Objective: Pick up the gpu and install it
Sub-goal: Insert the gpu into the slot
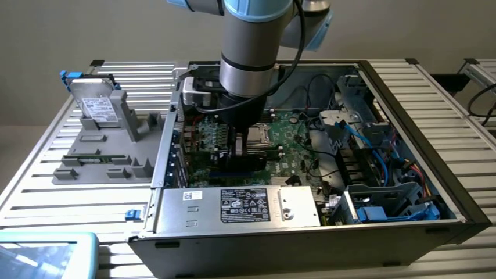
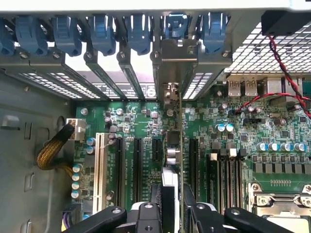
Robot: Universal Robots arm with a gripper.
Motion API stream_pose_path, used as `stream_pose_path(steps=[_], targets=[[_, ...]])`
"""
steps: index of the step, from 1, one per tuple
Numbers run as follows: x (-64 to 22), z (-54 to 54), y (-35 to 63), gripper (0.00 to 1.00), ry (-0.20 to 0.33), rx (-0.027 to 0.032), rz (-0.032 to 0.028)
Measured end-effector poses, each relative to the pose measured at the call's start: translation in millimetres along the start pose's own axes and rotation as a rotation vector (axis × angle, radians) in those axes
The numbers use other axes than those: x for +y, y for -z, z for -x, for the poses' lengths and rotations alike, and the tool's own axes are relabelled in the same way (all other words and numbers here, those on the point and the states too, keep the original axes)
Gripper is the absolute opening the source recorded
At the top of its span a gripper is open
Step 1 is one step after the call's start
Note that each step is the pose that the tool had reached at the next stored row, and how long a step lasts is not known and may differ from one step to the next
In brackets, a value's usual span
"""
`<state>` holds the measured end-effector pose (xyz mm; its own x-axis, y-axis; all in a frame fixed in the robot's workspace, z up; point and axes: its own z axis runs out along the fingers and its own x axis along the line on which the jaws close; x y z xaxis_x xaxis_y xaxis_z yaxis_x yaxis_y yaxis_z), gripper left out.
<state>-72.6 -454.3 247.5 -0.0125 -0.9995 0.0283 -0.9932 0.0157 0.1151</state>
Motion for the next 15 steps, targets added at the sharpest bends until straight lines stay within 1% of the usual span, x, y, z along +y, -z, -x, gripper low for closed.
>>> stream_pose_path(steps=[4, 15], targets=[[1.3, 0.0, -0.4, 0.28, -0.005, -0.0006, 0.0001], [0.5, 0.0, 0.0, 0.28, -0.010, -0.0012, 0.0003]])
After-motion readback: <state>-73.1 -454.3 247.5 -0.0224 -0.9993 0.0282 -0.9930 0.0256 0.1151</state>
